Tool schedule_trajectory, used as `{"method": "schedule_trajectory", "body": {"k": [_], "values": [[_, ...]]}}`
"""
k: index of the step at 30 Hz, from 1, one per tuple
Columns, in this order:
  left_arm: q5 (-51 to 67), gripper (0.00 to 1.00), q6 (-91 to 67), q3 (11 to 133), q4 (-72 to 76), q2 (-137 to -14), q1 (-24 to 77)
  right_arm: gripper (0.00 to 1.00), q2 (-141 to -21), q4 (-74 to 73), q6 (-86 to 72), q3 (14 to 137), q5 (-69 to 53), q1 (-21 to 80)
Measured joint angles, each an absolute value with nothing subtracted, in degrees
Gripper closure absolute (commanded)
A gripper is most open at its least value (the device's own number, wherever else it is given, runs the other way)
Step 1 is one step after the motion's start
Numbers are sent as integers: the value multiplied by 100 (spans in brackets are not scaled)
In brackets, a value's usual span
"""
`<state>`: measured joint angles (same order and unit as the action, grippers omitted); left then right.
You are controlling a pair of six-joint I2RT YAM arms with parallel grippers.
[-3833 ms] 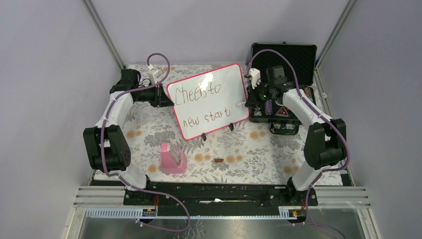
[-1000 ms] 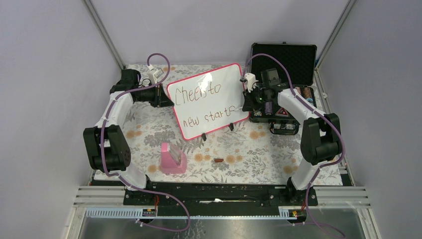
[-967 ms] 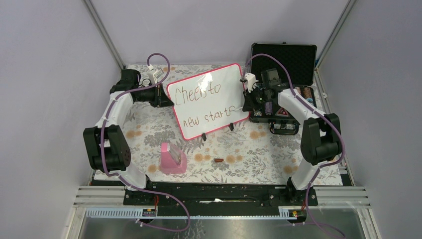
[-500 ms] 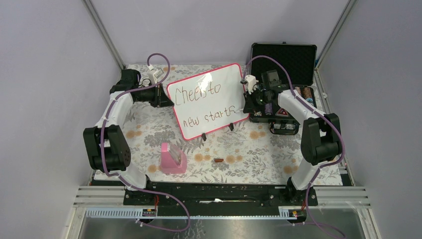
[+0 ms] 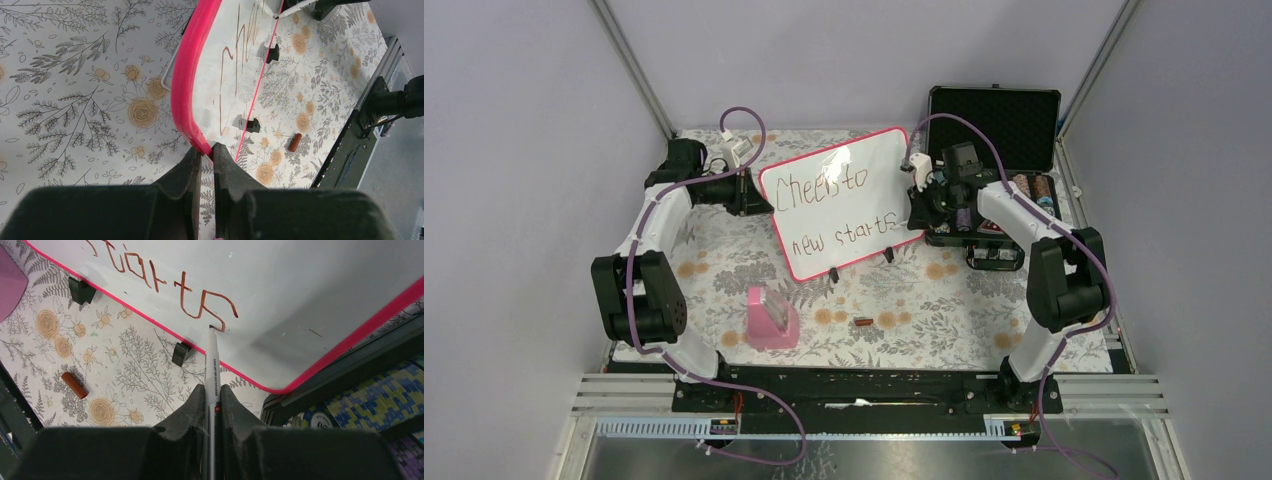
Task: Write a sentence on the whiteboard
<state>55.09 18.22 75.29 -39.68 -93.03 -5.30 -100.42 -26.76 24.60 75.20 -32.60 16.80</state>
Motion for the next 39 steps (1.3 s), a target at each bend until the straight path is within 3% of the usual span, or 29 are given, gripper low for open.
{"method": "schedule_trajectory", "body": {"k": [23, 39], "values": [[5511, 100, 1824, 7529, -3975, -9301, -530, 100, -9386, -2731, 2580, 7273, -3483, 1525], [5511, 100, 1824, 7529, -3975, -9301, -530, 100, -9773, -2759, 2589, 7367, -3341, 1382]]}}
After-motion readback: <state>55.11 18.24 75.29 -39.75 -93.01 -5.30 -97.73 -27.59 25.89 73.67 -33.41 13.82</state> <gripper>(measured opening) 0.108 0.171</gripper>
